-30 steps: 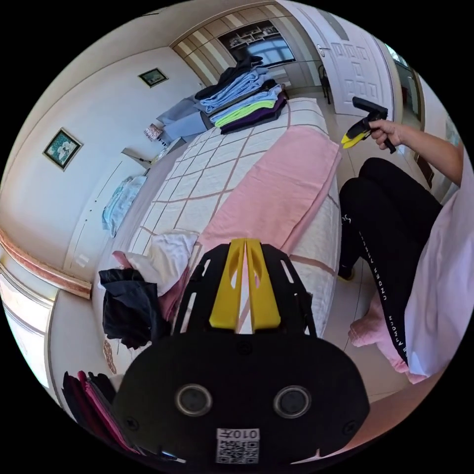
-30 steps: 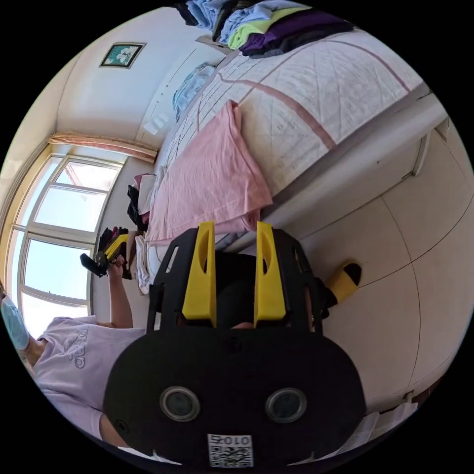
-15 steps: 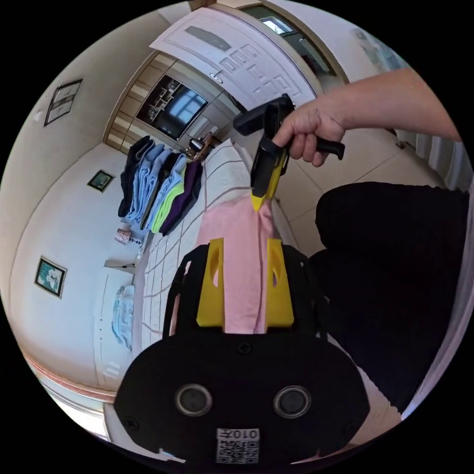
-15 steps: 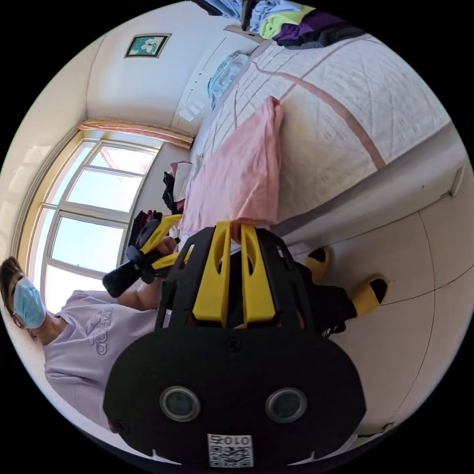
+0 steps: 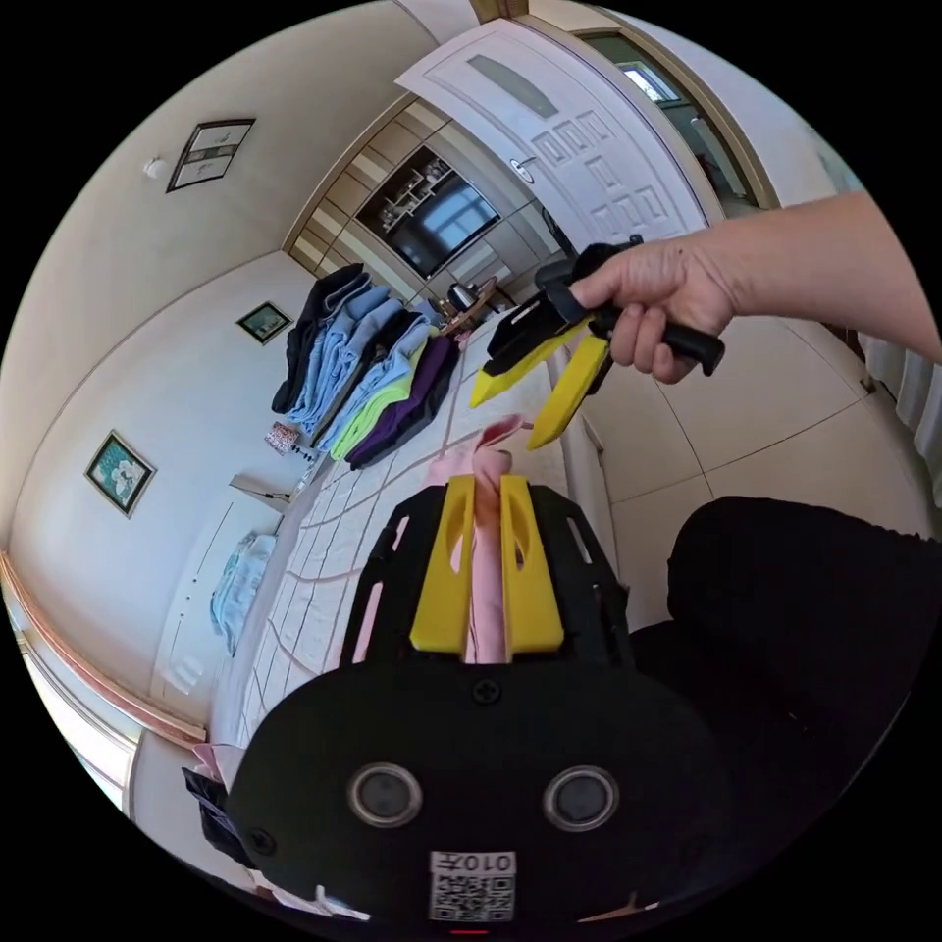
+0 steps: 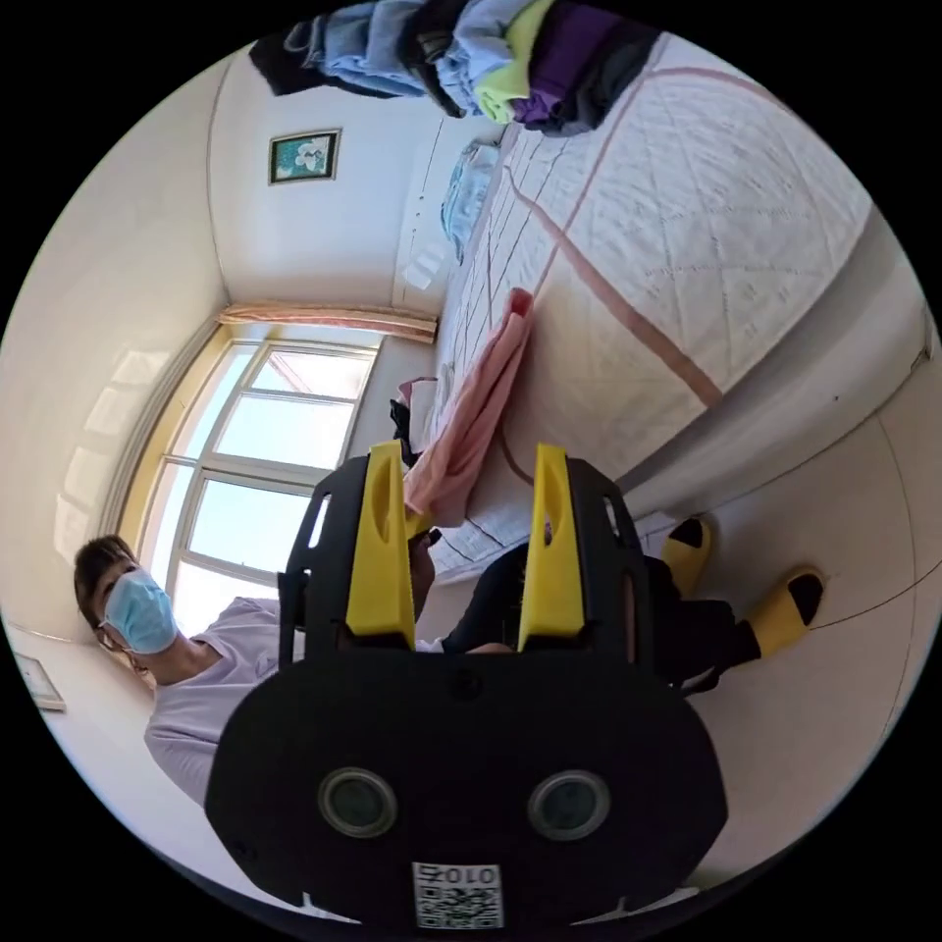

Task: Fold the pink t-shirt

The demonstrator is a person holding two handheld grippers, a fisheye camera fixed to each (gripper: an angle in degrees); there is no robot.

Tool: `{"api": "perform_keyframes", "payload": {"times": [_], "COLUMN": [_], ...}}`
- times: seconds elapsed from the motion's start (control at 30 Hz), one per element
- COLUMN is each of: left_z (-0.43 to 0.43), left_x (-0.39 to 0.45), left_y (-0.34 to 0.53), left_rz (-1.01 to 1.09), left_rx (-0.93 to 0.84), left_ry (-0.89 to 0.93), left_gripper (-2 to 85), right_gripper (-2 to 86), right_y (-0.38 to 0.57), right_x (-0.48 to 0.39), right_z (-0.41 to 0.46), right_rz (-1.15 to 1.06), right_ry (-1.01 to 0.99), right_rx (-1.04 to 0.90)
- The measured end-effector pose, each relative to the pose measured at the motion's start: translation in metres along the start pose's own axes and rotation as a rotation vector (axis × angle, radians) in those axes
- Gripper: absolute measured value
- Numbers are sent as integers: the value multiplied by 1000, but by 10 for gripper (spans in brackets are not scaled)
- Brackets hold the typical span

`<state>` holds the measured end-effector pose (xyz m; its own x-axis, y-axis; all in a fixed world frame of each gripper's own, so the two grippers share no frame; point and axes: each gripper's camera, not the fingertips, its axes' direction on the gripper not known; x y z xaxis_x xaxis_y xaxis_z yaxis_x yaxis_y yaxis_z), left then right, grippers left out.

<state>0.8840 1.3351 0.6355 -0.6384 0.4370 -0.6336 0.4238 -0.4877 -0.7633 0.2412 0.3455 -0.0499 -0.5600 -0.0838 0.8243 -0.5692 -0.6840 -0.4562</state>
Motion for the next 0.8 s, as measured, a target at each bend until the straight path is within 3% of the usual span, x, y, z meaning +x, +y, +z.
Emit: {"api": "perform_keyframes", "payload": {"times": [0.07,0.23,0.4,0.57,0.8], "left_z": [-6,-14,-16,-20,-27], "left_x": [-4,-15,-19,-25,-63], "left_y": [4,15,25,27,24], "left_rz": [-27,-110,-126,-169,-450], "left_rx": [14,29,33,41,145], "left_ry": [-6,-4,-12,-2,68], "left_gripper": [65,62,61,62,57], "right_gripper": [176,160,62,51,52], "right_y": [-21,-71,-107,-114,-130], "right_x": [18,10,-1,-67,-166], "right_z": [10,53,96,103,114], "right_rz": [47,49,74,-26,-91], "right_ry": [-98,-102,-54,155,474], "right_rx": [-20,-132,-218,-207,-241]}}
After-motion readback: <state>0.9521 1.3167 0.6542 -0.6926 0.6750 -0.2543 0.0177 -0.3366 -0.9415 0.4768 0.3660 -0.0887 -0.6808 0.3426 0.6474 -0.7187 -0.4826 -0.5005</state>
